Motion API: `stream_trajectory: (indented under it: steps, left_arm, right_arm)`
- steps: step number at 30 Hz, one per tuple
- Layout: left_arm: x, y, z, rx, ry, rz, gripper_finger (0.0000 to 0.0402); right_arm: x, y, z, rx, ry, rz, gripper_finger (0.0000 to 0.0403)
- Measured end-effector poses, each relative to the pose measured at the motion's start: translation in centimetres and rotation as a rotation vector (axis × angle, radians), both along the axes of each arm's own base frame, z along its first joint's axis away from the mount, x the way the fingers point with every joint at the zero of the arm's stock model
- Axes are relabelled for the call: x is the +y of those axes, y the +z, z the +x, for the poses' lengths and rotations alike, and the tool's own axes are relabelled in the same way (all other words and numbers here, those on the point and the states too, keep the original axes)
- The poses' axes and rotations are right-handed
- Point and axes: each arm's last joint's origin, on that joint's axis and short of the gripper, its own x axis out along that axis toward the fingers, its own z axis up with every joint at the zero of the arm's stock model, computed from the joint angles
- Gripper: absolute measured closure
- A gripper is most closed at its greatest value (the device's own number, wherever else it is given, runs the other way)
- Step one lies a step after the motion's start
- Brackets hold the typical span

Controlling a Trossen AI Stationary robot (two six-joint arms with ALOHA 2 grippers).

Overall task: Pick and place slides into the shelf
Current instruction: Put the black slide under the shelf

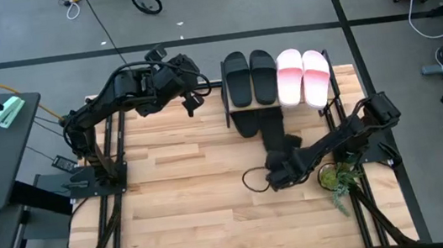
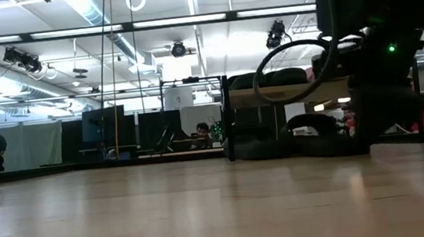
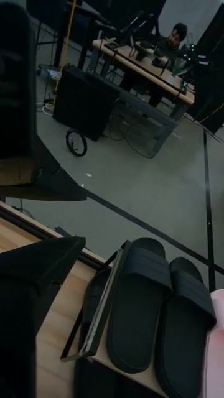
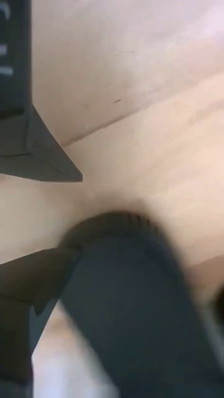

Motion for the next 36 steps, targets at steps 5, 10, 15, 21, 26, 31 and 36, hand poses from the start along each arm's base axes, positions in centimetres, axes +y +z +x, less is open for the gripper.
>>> stream_trajectory:
  steps: [5, 10, 15, 21, 26, 31, 36]
  left_arm:
    - [0.0, 0.0, 0.0, -0.011, 0.008, -0.006, 0.0294]
    - [0.0, 0.0, 0.0, -0.012, 0.009, -0.006, 0.0294]
    - [0.0, 0.0, 0.0, -0.012, 0.009, -0.006, 0.0294]
    - [0.0, 0.0, 0.0, -0.015, 0.01, -0.007, 0.0294]
    - [0.0, 0.0, 0.0, -0.014, 0.01, -0.007, 0.0294]
    - [0.0, 0.0, 0.0, -0.014, 0.01, -0.007, 0.0294]
    - [0.0, 0.0, 0.0, -0.014, 0.01, -0.007, 0.0294]
  right_arm:
    - [1.7, 0.0, -1.6, -0.056, -0.251, 0.045, 0.0232]
    - [2.8, -0.1, -2.2, -0.129, -0.233, -0.035, 0.0236]
    - [2.2, 0.2, -1.6, -0.242, -0.275, -0.115, 0.0238]
    - [0.1, 0.4, -0.8, -0.275, -0.288, -0.232, 0.0253]
    - [-2.0, 0.6, -0.2, -0.252, -0.304, -0.305, 0.0271]
    - [-4.0, 0.7, 0.5, -0.265, -0.335, -0.373, 0.0291]
    - [-5.6, 0.7, 1.8, -0.328, -0.368, -0.361, 0.0303]
